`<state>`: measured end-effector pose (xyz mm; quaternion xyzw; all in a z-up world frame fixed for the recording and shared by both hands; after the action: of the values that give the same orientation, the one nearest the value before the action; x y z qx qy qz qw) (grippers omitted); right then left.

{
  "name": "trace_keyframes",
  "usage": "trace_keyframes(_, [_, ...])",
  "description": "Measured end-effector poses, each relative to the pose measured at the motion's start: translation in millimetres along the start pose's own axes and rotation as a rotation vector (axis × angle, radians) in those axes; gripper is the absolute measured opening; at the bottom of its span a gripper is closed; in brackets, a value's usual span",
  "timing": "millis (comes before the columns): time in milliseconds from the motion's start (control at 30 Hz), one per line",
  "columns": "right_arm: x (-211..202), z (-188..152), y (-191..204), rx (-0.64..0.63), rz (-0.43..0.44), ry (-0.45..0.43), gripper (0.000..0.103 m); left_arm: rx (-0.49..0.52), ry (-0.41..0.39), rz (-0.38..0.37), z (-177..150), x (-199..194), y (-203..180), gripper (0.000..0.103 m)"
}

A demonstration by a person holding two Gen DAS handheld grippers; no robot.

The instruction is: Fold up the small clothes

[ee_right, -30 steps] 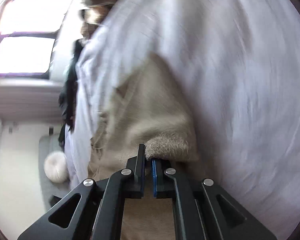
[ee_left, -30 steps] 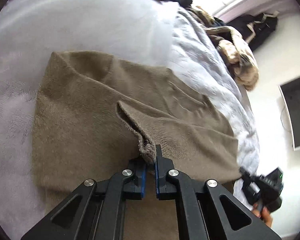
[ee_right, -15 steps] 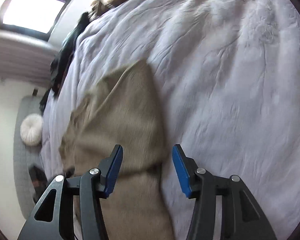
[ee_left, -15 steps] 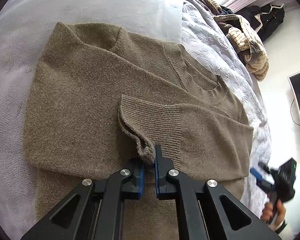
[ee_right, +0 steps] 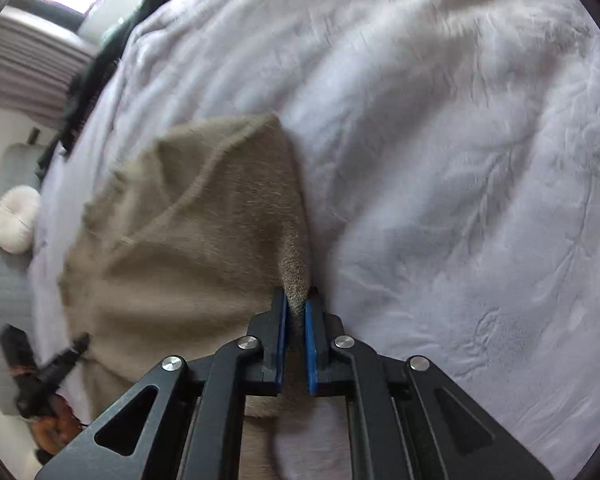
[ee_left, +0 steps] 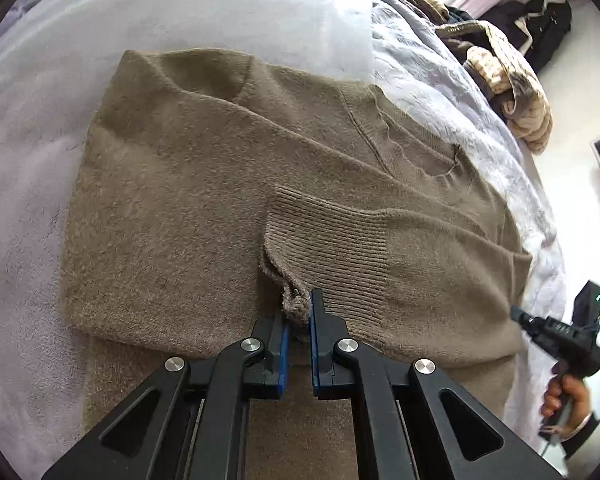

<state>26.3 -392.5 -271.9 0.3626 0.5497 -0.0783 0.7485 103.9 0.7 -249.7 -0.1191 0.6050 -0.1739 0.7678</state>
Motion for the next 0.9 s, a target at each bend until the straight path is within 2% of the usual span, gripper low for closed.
trace_keyframes(67, [-9, -3, -3, 0.030, -0.009, -0.019, 0.013, 0.010, 0.006, 0.054, 0, -9, 7, 0.028])
trace_keyframes(133, [-17, -11, -4, 0.043, -0.025, -0.025, 0.021, 0.032, -0.004, 0.165, 0, -23, 20, 0.057])
trace_keyframes(167, [-22, -15, -4, 0.047, -0.031, -0.031, 0.021, 0.040, -0.025, 0.171, 0, -33, 24, 0.057])
trace_keyframes(267, [-38, -23, -8, 0.044, -0.046, -0.041, 0.021, 0.034, -0.032, 0.142, 1, -51, 31, 0.057])
trace_keyframes(367, [-48, -38, -5, 0.035, -0.012, -0.037, 0.021, 0.041, -0.024, 0.102, 6, -56, 26, 0.057])
trace_keyframes(500, [-41, -49, 11, 0.028, 0.008, -0.008, 0.021, 0.027, 0.073, 0.009, 7, -25, 9, 0.057])
trace_keyframes(567, [-40, -51, 14, 0.021, -0.005, -0.011, 0.021, 0.032, 0.110, -0.003, 4, -7, 0, 0.056])
trace_keyframes(600, [-40, -51, 16, 0.015, -0.012, -0.016, 0.021, 0.037, 0.118, 0.000, 3, -2, -3, 0.049])
trace_keyframes(633, [-41, -50, 19, 0.007, -0.015, -0.020, 0.021, 0.053, 0.109, 0.009, 2, -1, -6, 0.020])
trace_keyframes(667, [-43, -48, 21, -0.004, -0.017, -0.025, 0.021, 0.064, 0.106, 0.008, 2, -1, -10, 0.015])
trace_keyframes(767, [-48, -42, 31, -0.072, -0.037, -0.041, 0.021, 0.085, 0.047, -0.005, 0, -17, -14, 0.015])
trace_keyframes(833, [-43, -42, 35, -0.120, -0.064, -0.026, 0.021, 0.095, 0.052, 0.010, -8, -20, -10, 0.015])
trace_keyframes(900, [-25, -45, 32, -0.164, -0.141, 0.025, 0.021, 0.101, 0.079, 0.055, -18, -12, -3, 0.015])
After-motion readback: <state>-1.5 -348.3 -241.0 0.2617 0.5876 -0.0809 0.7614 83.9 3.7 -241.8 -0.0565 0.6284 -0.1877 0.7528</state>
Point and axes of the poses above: each gripper's, at about its wrist camera, not at the fingertips, and x roughly the way its jaws point, y to its left, z to its top, the point moved 7 cm from there along x, roughly the way its jaws point
